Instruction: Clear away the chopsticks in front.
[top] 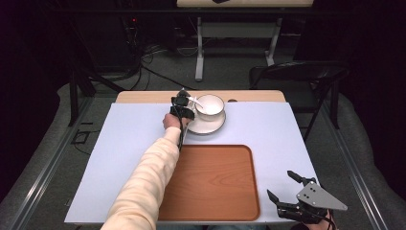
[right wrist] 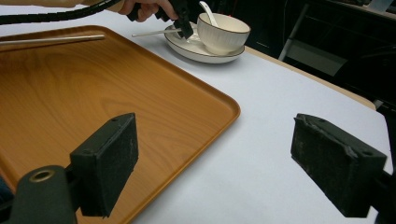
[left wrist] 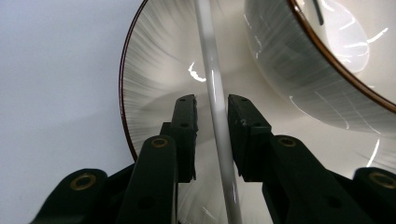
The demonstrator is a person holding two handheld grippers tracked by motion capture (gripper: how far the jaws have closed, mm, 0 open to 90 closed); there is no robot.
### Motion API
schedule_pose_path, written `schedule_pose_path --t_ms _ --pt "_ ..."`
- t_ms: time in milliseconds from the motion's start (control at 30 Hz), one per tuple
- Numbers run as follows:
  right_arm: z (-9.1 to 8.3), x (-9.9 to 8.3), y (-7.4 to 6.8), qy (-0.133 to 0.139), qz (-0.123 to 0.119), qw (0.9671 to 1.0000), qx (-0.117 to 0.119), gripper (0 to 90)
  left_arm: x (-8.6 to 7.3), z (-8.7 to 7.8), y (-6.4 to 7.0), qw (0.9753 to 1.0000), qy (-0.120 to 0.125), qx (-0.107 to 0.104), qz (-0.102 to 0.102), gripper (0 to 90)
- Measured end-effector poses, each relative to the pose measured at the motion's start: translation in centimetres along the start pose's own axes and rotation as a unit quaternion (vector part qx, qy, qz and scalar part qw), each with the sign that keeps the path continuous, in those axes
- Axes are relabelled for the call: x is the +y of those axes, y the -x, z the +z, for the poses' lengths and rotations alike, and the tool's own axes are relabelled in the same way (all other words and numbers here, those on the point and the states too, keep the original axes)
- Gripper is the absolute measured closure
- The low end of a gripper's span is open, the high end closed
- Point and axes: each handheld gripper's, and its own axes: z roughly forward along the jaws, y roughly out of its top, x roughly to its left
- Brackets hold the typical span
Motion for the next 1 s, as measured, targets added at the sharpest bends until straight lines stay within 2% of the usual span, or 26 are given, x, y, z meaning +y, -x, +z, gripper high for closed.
schedule_pose_path --t_ms 300,533,800,1000 --pt "0.0 0.0 0.0 0.000 0.001 1.0000 0.000 14.3 -0.1 0.2 -0.1 0.9999 -0.002 0.010 -0.007 83.5" --pt "0.0 0.0 0.0 0.000 0.002 1.0000 0.000 14.3 0.0 0.0 -0.5 0.9998 0.005 0.011 -0.017 84.3" --pt "0.0 0.0 0.0 0.000 0.002 1.0000 0.000 14.3 0.2 -1.4 -1.2 0.9994 0.023 0.006 -0.025 84.4" --pt "0.0 0.0 0.0 0.000 0.000 1.0000 0.000 14.3 0.1 -3.1 -2.0 0.9987 0.039 0.000 -0.033 84.4"
